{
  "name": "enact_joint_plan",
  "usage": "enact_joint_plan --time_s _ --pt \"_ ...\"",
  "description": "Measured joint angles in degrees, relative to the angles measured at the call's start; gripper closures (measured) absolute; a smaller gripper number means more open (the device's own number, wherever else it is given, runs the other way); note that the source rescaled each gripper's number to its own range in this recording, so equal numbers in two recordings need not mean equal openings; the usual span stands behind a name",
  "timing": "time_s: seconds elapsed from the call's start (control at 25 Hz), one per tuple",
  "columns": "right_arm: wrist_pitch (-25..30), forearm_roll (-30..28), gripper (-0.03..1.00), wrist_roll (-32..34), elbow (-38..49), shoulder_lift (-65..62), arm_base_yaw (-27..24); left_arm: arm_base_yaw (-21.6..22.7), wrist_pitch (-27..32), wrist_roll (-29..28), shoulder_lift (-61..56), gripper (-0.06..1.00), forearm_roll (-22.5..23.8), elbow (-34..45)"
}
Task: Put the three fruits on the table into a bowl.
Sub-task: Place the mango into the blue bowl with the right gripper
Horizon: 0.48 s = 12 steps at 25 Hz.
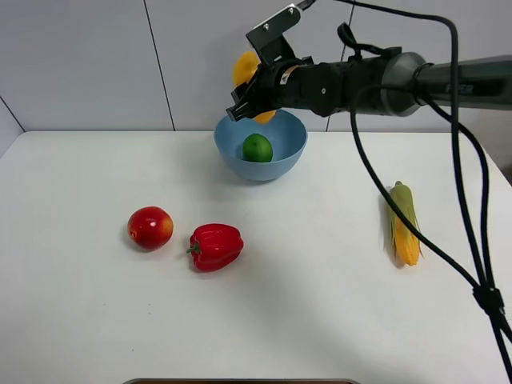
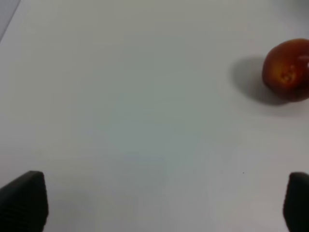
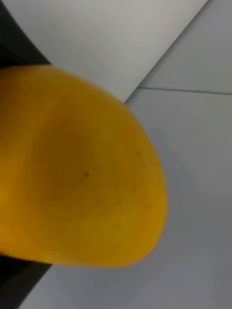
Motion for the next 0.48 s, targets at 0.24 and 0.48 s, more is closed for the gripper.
enact_joint_plan --time_s 0.24,0.48 --pt "-6.15 0.33 0.93 0.00 0.00 5.39 -0.17 0.00 0.00 0.00 0.00 -0.06 0.00 0.00" --pt "-9.46 0.38 0.93 0.00 0.26 8.80 -0.66 0.00 0.00 0.00 0.00 -0.06 0.00 0.00"
